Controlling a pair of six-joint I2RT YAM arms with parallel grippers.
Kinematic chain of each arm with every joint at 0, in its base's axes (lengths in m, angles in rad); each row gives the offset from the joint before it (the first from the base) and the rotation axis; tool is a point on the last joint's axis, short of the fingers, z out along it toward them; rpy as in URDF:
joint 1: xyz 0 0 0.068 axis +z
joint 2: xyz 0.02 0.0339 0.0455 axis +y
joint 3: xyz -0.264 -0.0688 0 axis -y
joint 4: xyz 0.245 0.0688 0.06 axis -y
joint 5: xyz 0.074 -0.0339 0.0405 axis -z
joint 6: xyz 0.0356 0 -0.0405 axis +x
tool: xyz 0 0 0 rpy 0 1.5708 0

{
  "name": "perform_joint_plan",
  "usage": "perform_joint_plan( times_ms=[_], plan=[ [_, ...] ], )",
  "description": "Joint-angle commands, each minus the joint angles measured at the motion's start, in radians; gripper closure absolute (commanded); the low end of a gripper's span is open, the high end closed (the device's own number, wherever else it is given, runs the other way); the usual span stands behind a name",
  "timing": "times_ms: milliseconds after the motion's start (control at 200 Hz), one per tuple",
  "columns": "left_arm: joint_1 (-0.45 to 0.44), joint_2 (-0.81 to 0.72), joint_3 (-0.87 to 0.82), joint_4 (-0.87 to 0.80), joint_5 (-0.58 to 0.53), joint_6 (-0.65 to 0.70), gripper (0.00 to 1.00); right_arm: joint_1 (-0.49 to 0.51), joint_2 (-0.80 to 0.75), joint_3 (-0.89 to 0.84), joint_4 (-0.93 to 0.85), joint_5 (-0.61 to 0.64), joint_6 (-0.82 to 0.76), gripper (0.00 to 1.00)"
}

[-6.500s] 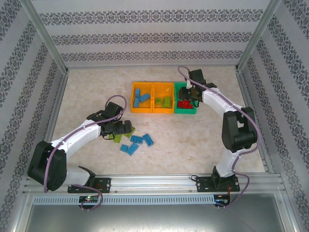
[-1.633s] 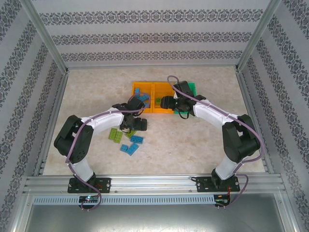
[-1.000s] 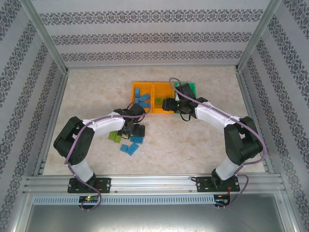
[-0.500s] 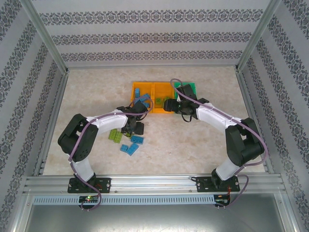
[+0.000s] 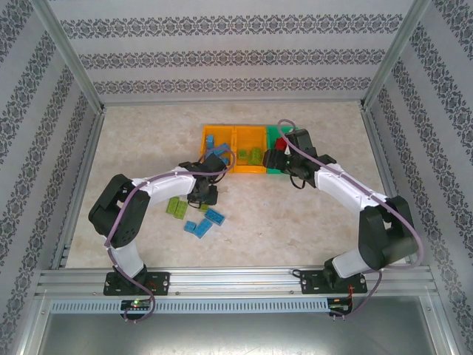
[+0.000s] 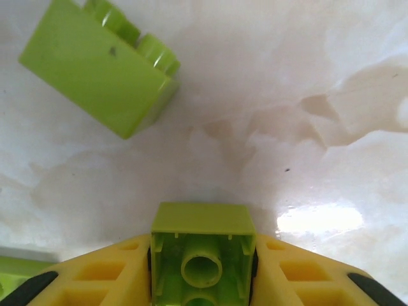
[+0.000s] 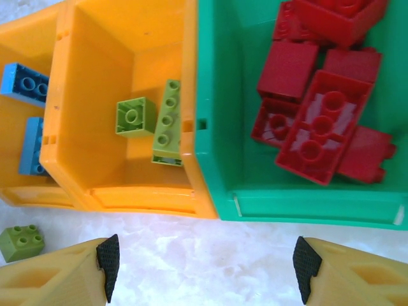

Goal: Sort the legos into containers by color

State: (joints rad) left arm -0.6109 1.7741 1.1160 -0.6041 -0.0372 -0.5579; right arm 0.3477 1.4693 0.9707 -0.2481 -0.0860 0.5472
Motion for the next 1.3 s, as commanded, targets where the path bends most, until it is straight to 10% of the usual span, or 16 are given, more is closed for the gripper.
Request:
perform_joint_plan(
  times_ms=[0, 899, 1299],
  plan=[
    [-0.028, 0.01, 0.075, -0.026, 0.01, 0.017, 0.62, -0.008, -0.058, -0.059, 0.004, 0.034, -0.039, 0.25],
    [0.04, 0.542, 1.059, -0.172, 0.187, 0.093, 0.59, 0.249, -0.268, -0.449, 0.153, 0.052, -0.149, 0.24],
    [0.064, 0.626, 1.197, -0.213, 0.159, 0.094, 0.37, 0.493, -0.308, -0.48, 0.202, 0.128, -0.17, 0.22]
  ],
)
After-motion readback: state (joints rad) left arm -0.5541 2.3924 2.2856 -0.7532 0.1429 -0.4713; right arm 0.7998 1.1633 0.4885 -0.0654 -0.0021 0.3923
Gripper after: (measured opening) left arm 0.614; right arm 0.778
